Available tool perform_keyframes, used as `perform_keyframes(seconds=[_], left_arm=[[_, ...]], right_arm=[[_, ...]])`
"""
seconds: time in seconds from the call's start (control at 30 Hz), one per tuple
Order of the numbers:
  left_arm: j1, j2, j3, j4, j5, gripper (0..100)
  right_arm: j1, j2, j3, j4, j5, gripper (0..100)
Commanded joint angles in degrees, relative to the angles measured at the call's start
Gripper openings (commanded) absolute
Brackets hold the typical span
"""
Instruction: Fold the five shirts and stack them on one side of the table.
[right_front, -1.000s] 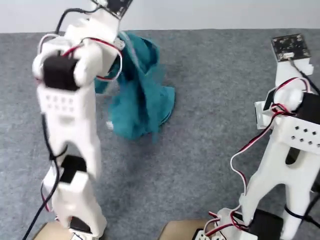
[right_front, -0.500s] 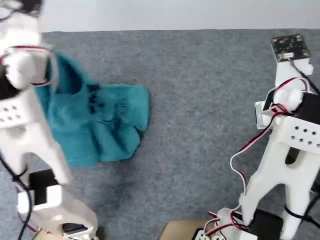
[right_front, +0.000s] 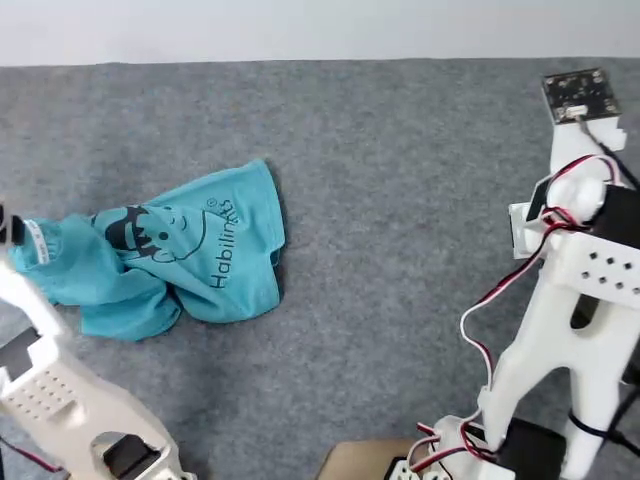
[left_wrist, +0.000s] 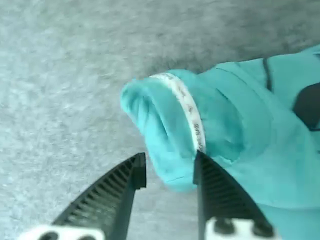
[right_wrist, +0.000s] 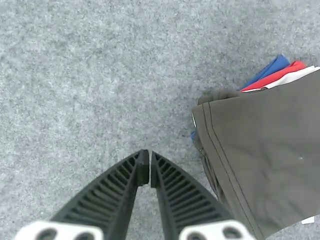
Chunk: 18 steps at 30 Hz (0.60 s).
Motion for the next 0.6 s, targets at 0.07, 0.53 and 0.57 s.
perform_keyframes(seconds=[0.07, 0.53, 0.57], left_arm=[[-0.4, -1.5, -6.0, 0.4, -2.7, 17], [-3.6, -2.3, -13.8, 16.1, -3.6, 4], [-5.1, -2.7, -13.5, 16.1, -3.2, 4]], right_arm=[[-0.7, -1.8, -0.3, 2.2, 0.5, 0.9], [-29.2, 3.0, -0.3, 2.2, -9.1, 0.9], [-31.8, 4.8, -0.3, 2.2, -9.1, 0.9]])
